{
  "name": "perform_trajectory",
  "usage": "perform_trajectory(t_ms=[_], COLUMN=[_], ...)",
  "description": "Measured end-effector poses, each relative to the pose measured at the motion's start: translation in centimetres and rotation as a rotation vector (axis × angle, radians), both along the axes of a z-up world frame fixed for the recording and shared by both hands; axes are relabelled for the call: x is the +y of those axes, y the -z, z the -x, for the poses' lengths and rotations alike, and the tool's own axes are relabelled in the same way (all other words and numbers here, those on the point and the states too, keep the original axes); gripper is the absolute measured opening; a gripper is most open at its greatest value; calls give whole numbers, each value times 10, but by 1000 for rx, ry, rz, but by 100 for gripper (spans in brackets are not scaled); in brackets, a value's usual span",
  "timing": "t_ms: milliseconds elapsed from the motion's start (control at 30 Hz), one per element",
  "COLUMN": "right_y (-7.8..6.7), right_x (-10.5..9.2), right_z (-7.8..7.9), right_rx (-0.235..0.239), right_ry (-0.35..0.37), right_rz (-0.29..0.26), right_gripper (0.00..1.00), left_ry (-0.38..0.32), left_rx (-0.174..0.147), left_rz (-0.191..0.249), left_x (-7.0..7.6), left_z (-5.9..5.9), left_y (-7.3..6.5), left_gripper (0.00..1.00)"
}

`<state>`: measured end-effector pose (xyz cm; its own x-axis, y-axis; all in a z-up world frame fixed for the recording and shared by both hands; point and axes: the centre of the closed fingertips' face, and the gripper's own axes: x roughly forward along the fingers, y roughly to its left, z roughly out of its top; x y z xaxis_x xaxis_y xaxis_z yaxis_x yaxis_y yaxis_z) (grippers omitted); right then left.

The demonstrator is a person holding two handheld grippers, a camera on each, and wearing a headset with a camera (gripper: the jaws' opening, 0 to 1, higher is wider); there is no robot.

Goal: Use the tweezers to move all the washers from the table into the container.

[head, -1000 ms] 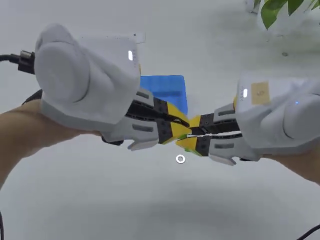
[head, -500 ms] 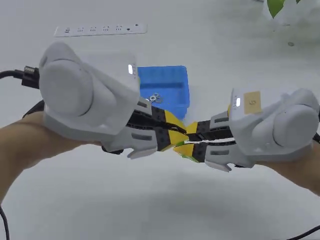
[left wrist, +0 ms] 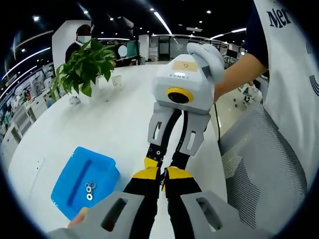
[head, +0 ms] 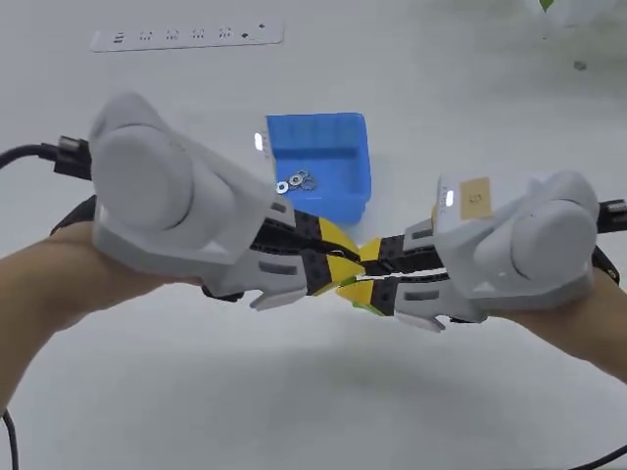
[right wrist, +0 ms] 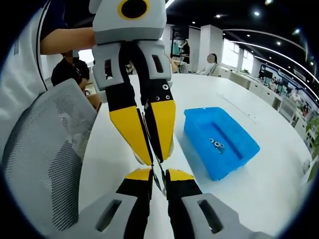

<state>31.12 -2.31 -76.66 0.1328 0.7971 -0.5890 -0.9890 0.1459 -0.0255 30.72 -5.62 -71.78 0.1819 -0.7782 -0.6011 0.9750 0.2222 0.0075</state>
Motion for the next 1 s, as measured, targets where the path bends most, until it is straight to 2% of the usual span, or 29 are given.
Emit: perform_trajectory(t_ms=[433, 600, 733, 1000], right_y=[12, 11, 11, 8], right_x=[0, 0, 0, -1], right_z=[-3, -6, -4, -2], right_rx=[23, 39, 39, 38], right_ry=[13, 30, 23, 27], right_rz=[12, -1, 2, -2], right_gripper=[12, 12, 12, 12], left_ry=[21, 9, 19, 9], left_rx=[21, 27, 26, 29], left_rz=[-24, -23, -39, -34], left_x=[0, 2, 1, 0], left_z=[-3, -5, -3, -2], left_y=[12, 11, 11, 8], left_gripper=[8, 8, 8, 8])
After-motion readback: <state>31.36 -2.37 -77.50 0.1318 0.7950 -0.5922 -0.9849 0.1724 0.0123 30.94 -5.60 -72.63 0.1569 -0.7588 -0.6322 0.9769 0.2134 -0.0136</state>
